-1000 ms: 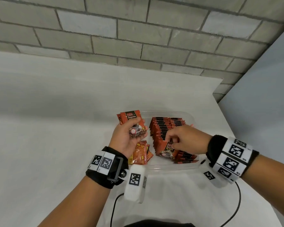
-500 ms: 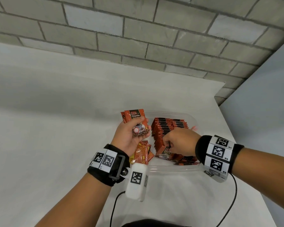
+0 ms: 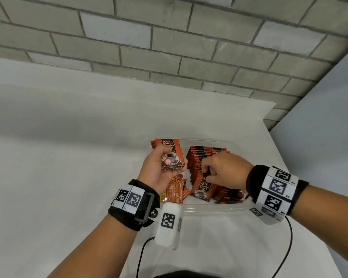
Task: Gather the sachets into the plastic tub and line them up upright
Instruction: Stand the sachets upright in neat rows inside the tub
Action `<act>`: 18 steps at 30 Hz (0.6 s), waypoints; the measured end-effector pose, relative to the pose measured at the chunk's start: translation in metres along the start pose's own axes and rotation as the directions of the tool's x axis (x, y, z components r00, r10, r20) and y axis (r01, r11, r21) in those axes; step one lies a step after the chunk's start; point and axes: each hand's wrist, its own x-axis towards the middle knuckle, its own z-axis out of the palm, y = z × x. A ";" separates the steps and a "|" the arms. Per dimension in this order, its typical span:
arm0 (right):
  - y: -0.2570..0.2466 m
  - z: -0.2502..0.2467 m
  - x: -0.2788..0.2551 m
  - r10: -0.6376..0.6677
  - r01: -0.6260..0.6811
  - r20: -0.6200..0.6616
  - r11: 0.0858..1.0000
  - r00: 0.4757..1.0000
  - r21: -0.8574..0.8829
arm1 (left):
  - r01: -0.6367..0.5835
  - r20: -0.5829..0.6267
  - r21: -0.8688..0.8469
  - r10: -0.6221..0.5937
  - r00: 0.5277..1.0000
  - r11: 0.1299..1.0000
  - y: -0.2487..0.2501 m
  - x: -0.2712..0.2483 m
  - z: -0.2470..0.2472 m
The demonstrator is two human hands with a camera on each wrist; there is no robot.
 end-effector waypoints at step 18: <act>-0.002 -0.010 -0.020 0.166 0.161 -0.339 0.637 0.926 0.753 | 0.051 0.208 0.296 -0.116 0.971 0.954 -0.010 -0.013 0.016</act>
